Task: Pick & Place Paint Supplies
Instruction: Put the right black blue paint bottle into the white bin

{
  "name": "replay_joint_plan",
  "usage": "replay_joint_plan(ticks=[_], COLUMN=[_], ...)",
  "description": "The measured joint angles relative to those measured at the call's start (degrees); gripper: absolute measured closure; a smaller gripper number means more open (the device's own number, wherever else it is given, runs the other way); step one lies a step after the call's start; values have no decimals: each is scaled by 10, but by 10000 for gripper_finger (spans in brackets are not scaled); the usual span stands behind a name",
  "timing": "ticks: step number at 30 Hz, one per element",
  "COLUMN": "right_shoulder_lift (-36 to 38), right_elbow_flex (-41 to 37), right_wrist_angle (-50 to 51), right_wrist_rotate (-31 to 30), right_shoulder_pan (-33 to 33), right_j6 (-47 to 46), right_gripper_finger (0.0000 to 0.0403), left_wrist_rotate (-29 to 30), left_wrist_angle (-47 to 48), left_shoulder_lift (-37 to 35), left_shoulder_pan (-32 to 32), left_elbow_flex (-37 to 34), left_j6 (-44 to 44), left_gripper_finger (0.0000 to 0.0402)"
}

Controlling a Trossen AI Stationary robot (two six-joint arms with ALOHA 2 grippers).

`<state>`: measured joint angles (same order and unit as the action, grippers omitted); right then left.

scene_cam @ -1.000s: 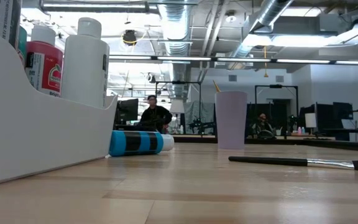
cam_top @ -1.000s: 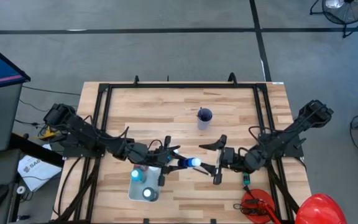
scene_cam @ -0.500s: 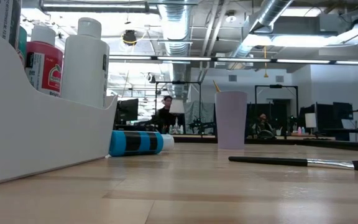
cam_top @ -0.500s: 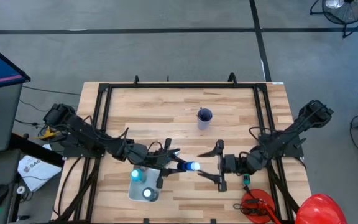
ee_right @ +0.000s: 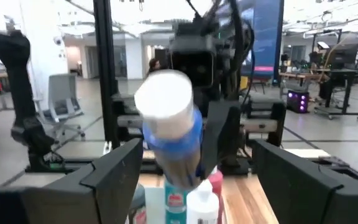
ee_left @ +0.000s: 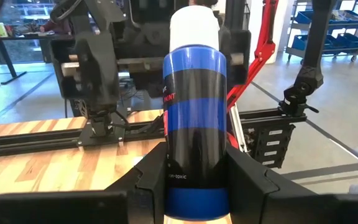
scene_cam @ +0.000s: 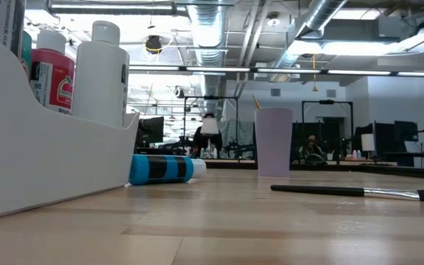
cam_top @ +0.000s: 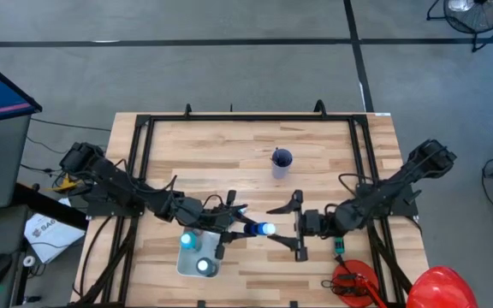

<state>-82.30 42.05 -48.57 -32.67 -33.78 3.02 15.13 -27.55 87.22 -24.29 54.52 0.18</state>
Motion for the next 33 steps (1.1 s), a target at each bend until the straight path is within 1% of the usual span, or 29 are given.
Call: replay_joint_plan(ticks=[3, 7, 10, 15, 19, 26, 30, 33], right_shoulder_lift=[-29, -63, -70, -69, -69, -69, -67, -50], right_elbow_flex=[21, 56, 88, 134, 152, 153, 153, 152], right_wrist_angle=[0, 29, 62, 153, 188, 220, 237, 250], right_wrist_rotate=[2, 1, 0, -18, -19, -19, -25, -36], right_shoulder_pan=[2, 2, 1, 1, 1, 1, 1, -7], right_j6=[0, 4, 5, -4, -5, -32, -46, -46], right_gripper_finger=[107, 107, 107, 107, 110, 140, 166, 188], left_wrist_rotate=[0, 0, 0, 0, 0, 0, -7, -10], left_wrist_angle=[0, 5, 5, 3, 0, -5, -6, -6], left_shoulder_lift=[0, 0, 0, 0, 0, 0, 0, 0], left_shoulder_pan=[0, 0, 0, 7, 7, 6, 6, 6], left_elbow_flex=[0, 0, -9, -14, -14, -15, -15, -15], left_j6=[0, -2, -5, -8, -8, -6, -11, -15], left_gripper_finger=[295, 295, 295, 295, 295, 295, 295, 295])
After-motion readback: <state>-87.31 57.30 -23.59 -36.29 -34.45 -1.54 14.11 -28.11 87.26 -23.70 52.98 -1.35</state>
